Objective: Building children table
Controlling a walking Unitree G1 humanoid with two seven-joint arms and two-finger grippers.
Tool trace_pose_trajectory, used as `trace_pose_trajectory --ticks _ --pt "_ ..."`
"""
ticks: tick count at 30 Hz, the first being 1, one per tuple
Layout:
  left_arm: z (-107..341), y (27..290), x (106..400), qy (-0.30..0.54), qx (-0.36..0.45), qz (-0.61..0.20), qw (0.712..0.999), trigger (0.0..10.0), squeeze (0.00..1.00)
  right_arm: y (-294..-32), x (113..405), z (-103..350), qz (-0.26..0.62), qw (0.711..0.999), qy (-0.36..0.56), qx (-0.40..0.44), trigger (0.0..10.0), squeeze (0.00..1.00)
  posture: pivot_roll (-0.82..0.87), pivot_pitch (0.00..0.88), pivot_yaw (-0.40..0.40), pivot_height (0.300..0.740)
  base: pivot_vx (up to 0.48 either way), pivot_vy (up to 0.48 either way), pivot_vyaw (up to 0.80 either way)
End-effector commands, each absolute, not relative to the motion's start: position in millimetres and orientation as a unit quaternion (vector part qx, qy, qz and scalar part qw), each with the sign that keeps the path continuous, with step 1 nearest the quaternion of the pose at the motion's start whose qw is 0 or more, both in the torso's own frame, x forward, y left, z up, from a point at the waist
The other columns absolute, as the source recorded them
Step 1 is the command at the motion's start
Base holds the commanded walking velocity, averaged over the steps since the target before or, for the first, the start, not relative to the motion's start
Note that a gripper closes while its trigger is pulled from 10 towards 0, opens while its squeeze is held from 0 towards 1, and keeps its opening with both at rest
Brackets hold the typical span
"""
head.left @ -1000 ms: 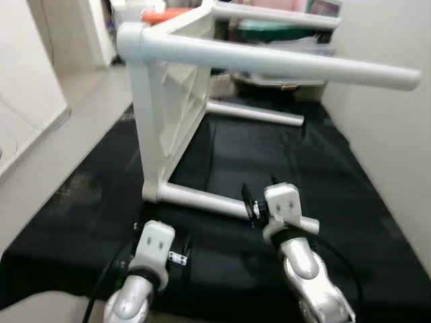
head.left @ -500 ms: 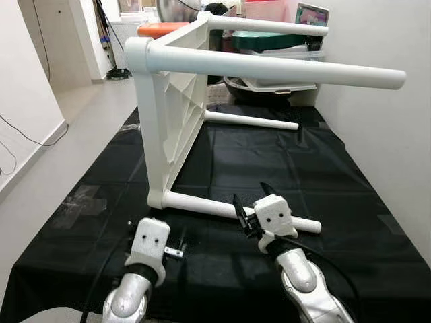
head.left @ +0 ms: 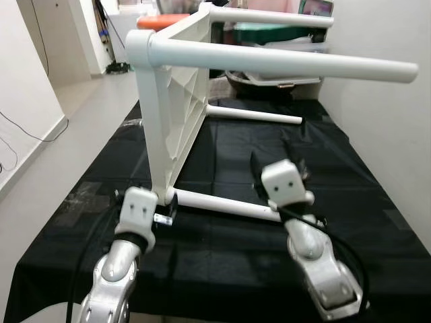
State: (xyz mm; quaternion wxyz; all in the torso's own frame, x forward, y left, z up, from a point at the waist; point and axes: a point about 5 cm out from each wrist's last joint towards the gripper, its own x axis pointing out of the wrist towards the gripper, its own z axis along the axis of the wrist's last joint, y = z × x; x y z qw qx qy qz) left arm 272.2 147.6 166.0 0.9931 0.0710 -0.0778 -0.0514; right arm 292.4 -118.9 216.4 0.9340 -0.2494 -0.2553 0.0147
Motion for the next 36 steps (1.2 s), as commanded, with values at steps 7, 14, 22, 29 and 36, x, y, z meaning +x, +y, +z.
trace_pose_trajectory --ticks 7,14,22,29,36 --pt "169.6 146.0 303.3 -0.077 0.07 -0.085 0.991 10.0 0.0 -115.8 286.1 252.7 -0.051 0.877 -0.337 -0.338 10.0 0.0 0.09 0.063 -0.033 0.74 0.0 0.0 0.0" --pt "174.3 139.3 319.4 -0.08 0.058 -0.111 0.989 10.0 0.0 -123.9 284.7 278.5 -0.126 0.821 -0.387 -0.401 10.0 0.0 0.08 0.095 -0.023 0.74 0.0 0.0 0.0" --pt "184.1 114.4 337.5 -0.084 0.033 -0.18 0.979 10.0 0.0 -128.8 292.6 295.7 -0.188 0.79 -0.405 -0.42 10.0 0.0 0.08 0.136 -0.006 0.74 0.0 0.0 0.0" --pt "187.9 103.3 349.1 -0.085 0.024 -0.203 0.975 10.0 0.0 -132.1 301.8 310.4 -0.24 0.742 -0.423 -0.462 10.0 0.0 0.08 0.157 0.002 0.74 0.0 0.0 0.0" --pt "193.5 101.7 361.2 -0.089 0.015 -0.214 0.973 10.0 0.0 -138.5 323.9 329.1 -0.312 0.662 -0.431 -0.528 10.0 0.0 0.08 0.171 0.001 0.74 0.0 0.0 0.0"
